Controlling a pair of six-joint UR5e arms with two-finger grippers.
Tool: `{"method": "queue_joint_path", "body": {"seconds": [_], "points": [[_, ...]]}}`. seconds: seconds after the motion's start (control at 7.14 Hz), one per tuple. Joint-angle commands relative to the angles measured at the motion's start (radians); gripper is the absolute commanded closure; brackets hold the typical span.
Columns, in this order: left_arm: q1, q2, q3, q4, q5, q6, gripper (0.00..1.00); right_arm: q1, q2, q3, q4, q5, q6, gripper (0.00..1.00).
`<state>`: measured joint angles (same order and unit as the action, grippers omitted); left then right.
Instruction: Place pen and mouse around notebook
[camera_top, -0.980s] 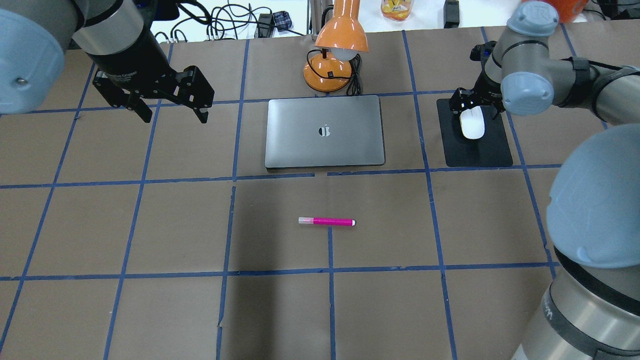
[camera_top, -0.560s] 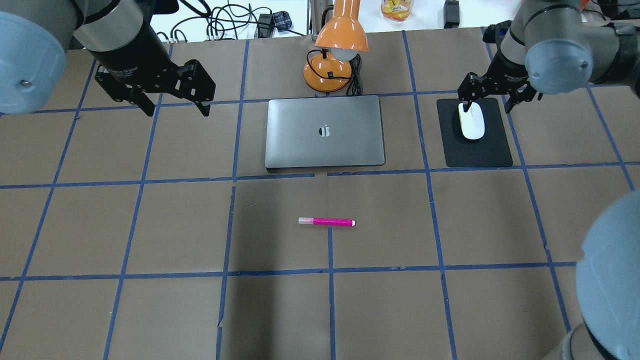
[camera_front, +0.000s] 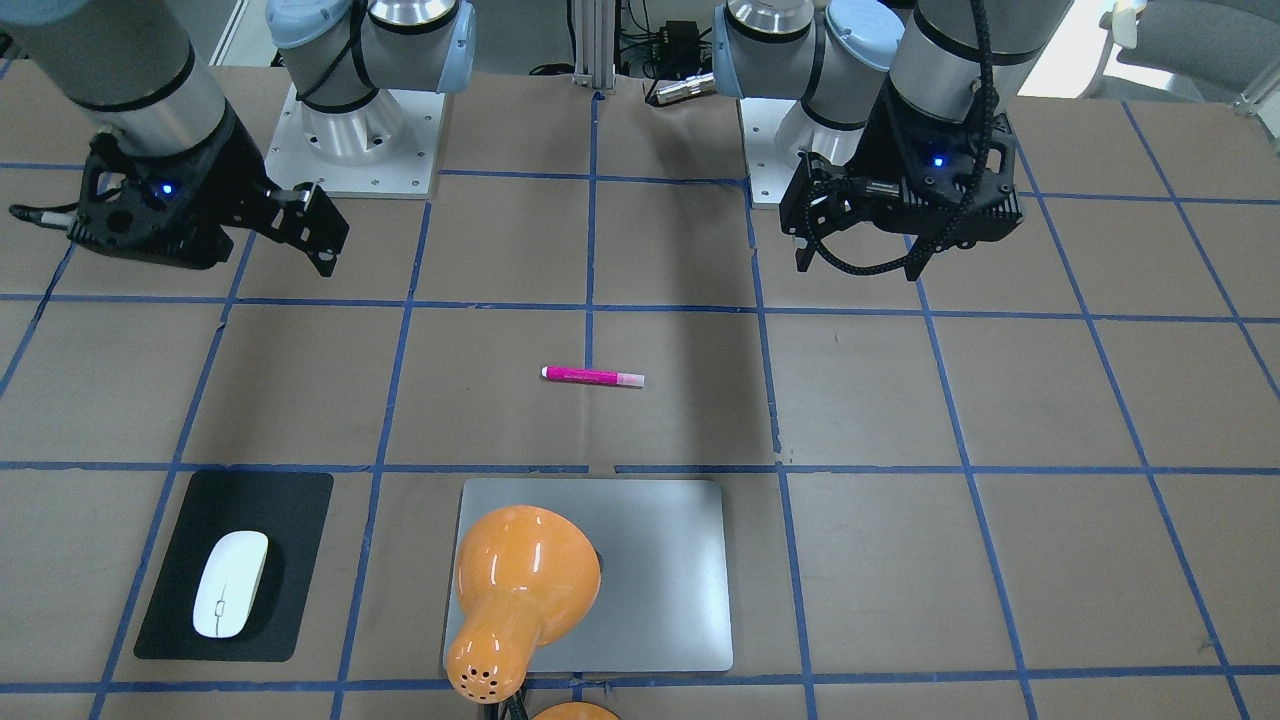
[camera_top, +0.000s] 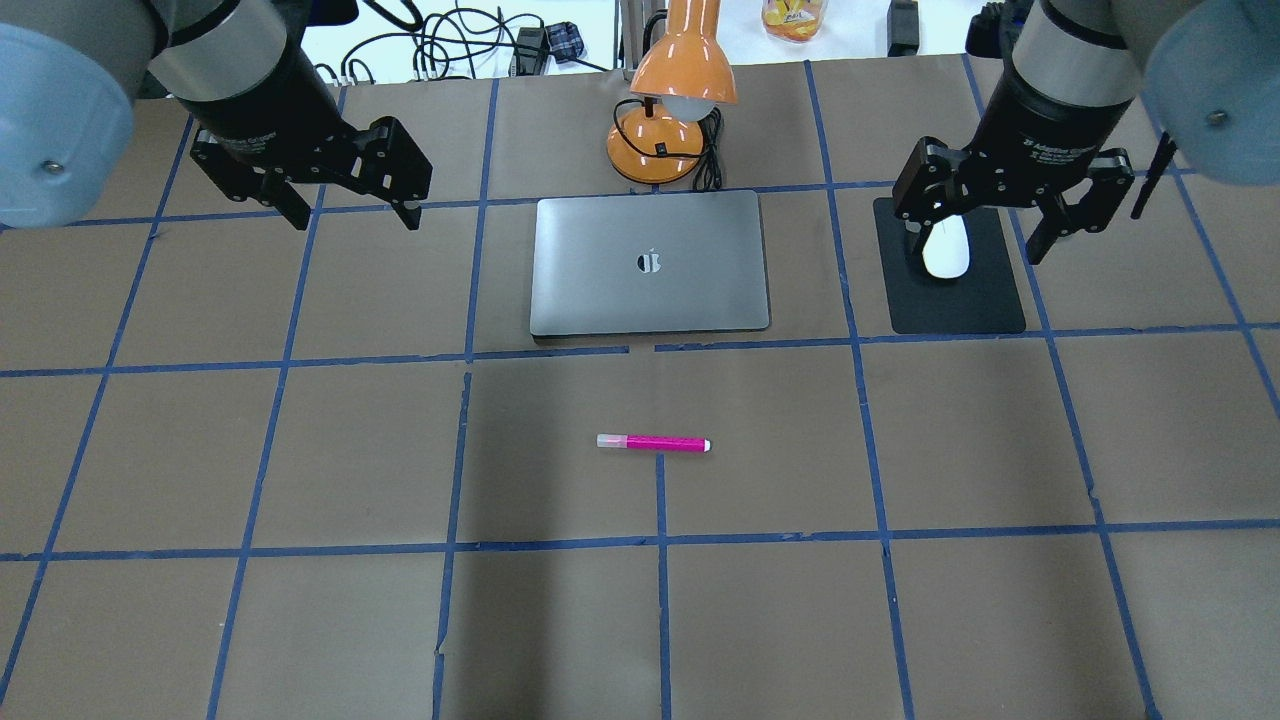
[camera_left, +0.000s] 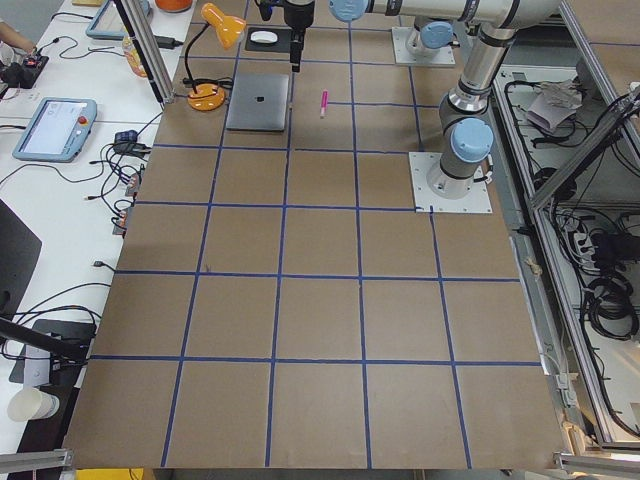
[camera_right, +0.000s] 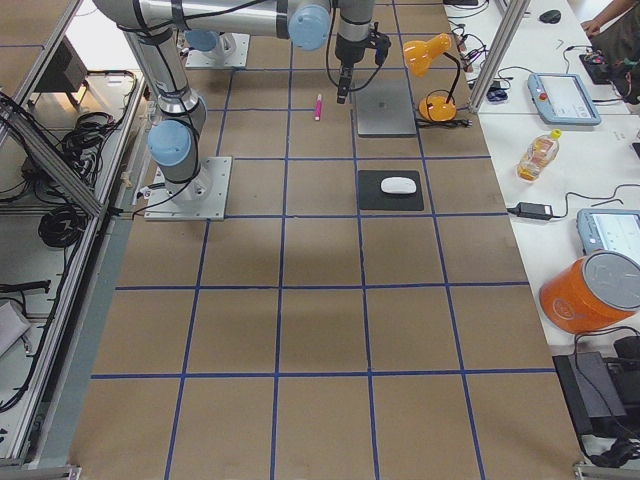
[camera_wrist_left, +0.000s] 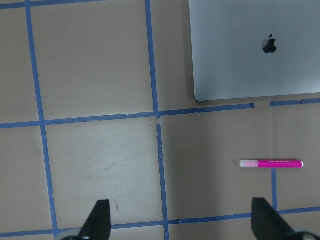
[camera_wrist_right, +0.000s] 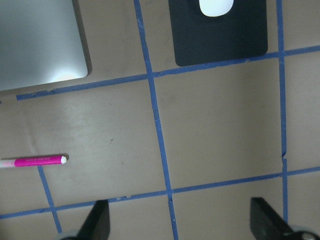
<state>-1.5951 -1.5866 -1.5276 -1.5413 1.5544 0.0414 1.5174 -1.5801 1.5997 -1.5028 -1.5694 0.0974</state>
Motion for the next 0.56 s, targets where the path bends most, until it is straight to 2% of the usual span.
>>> {"method": "queue_joint_path", "body": {"seconds": [0.0, 0.42], "points": [[0.001, 0.002, 0.001, 0.001, 0.001, 0.000, 0.00, 0.001, -0.058, 0.023, 0.029, -0.003, -0.011, 0.00], [0.001, 0.007, 0.000, -0.003, 0.010, 0.003, 0.00, 0.001, -0.058, 0.023, 0.029, 0.000, -0.011, 0.00]]}}
